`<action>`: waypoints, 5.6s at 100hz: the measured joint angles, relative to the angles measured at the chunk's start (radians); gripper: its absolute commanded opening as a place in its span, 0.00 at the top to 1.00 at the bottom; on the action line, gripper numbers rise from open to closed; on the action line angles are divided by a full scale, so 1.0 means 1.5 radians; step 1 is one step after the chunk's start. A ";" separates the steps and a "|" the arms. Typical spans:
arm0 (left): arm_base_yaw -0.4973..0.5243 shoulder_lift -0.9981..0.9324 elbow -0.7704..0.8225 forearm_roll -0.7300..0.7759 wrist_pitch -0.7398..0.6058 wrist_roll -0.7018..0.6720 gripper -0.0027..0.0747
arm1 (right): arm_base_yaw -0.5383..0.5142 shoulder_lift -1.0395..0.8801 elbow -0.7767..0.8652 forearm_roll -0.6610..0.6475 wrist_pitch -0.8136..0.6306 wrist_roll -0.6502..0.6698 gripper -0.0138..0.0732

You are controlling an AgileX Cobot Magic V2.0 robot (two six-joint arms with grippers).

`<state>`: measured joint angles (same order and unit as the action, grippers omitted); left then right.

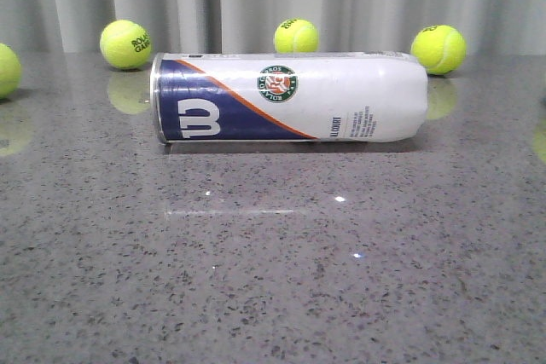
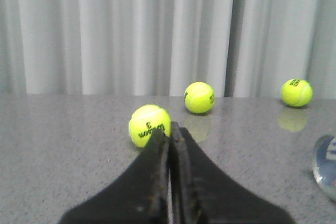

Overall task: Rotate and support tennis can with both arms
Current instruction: 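Move the left gripper toward the open end of the lying can, then grasp the can's open end with the left gripper, then lift the can with the left gripper and rotate it upright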

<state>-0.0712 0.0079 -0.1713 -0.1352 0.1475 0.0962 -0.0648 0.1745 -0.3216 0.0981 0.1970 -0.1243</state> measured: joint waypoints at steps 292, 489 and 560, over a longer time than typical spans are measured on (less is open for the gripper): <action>-0.049 1.078 -0.540 -0.839 0.609 0.607 0.19 | 0.000 0.000 0.000 0.000 0.000 0.000 0.92; 0.023 0.534 -0.625 -0.093 0.748 0.258 0.99 | 0.000 0.000 0.000 0.000 -0.003 0.000 0.92; -0.005 0.589 -0.625 -0.088 0.748 0.246 0.92 | 0.000 0.000 0.000 0.000 -0.003 0.000 0.92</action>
<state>-0.0794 0.8922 -1.1081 -0.2667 1.2700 0.4653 -0.0648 0.1745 -0.3216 0.0981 0.1930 -0.1243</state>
